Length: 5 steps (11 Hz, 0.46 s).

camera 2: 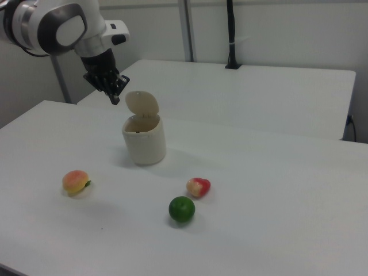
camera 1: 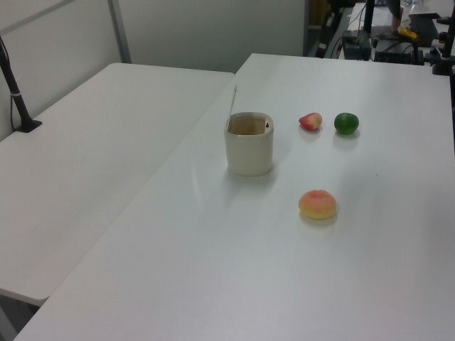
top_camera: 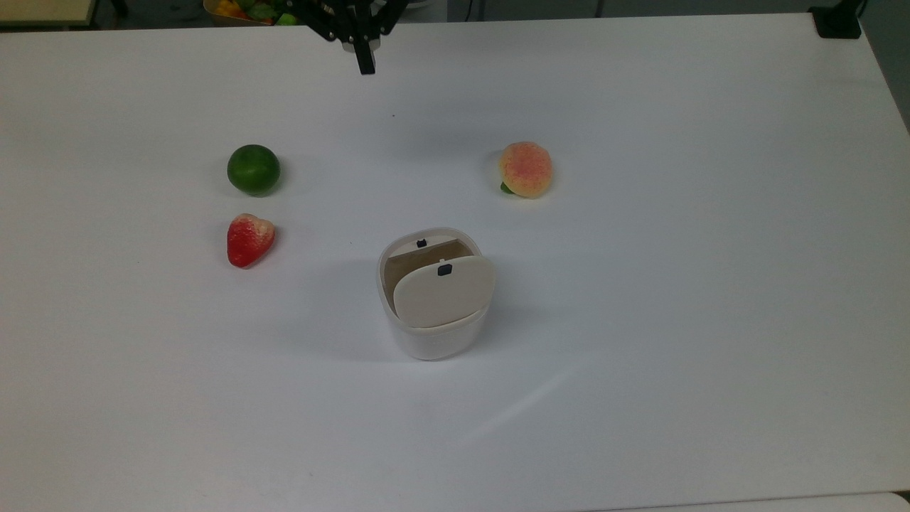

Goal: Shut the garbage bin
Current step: 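Move the gripper over the bin toward the raised lid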

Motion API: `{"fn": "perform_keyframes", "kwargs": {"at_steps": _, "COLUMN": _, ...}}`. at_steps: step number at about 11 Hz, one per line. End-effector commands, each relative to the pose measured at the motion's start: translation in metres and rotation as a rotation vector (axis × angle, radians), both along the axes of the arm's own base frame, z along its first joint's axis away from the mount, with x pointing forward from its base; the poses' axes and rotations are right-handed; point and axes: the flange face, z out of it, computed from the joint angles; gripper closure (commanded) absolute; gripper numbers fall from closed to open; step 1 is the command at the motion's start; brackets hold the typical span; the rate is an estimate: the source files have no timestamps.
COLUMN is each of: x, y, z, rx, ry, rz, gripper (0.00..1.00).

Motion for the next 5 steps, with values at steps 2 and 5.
{"fn": "perform_keyframes", "kwargs": {"at_steps": 2, "x": 0.028, "y": 0.012, "z": -0.006, "rx": 0.039, "ry": -0.099, "rz": -0.005, "gripper": 1.0}}
{"fn": "perform_keyframes", "kwargs": {"at_steps": 5, "x": 0.056, "y": 0.018, "z": -0.002, "rx": 0.076, "ry": -0.152, "rz": -0.11, "gripper": 1.0}}
